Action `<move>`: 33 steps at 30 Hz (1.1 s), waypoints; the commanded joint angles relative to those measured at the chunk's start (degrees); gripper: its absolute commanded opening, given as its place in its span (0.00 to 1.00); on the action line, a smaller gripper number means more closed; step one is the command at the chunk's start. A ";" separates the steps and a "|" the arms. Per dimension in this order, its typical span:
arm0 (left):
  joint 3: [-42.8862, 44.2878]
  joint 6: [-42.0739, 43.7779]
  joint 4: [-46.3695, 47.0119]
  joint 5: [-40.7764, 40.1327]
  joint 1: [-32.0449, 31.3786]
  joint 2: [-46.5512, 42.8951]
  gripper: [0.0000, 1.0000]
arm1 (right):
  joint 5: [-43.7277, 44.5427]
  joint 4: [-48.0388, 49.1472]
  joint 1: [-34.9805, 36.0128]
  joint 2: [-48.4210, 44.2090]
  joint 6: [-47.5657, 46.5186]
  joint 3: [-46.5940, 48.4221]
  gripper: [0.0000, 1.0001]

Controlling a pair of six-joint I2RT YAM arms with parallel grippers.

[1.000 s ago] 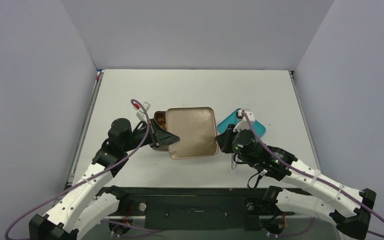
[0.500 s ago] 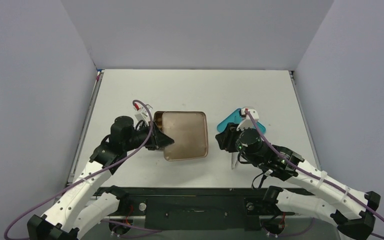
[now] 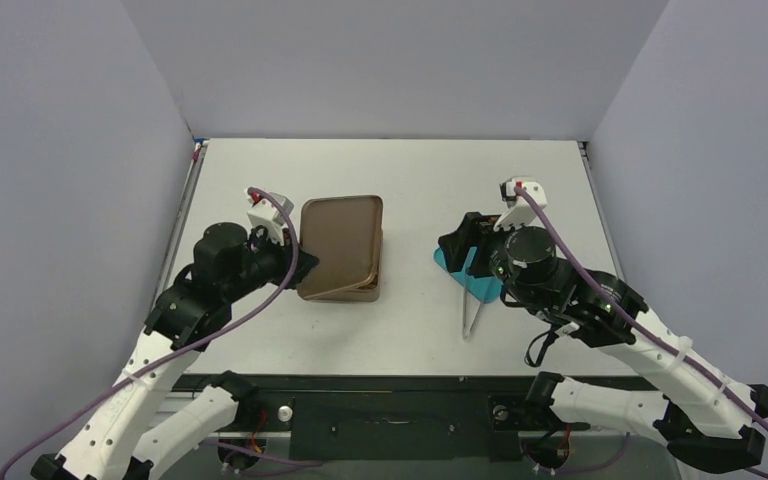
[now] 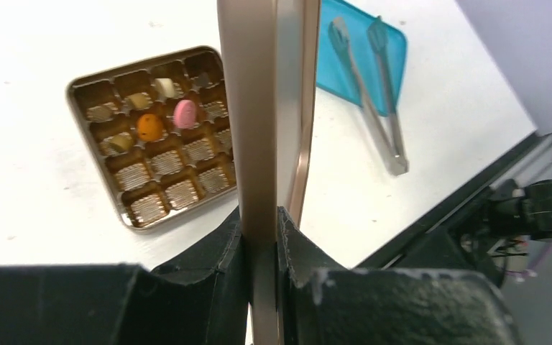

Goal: Pack the cookies

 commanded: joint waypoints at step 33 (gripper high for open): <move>-3.08 47.50 25.22 -84.03 -56.52 9.39 0.00 | -20.80 8.01 -10.12 17.75 17.72 11.72 0.71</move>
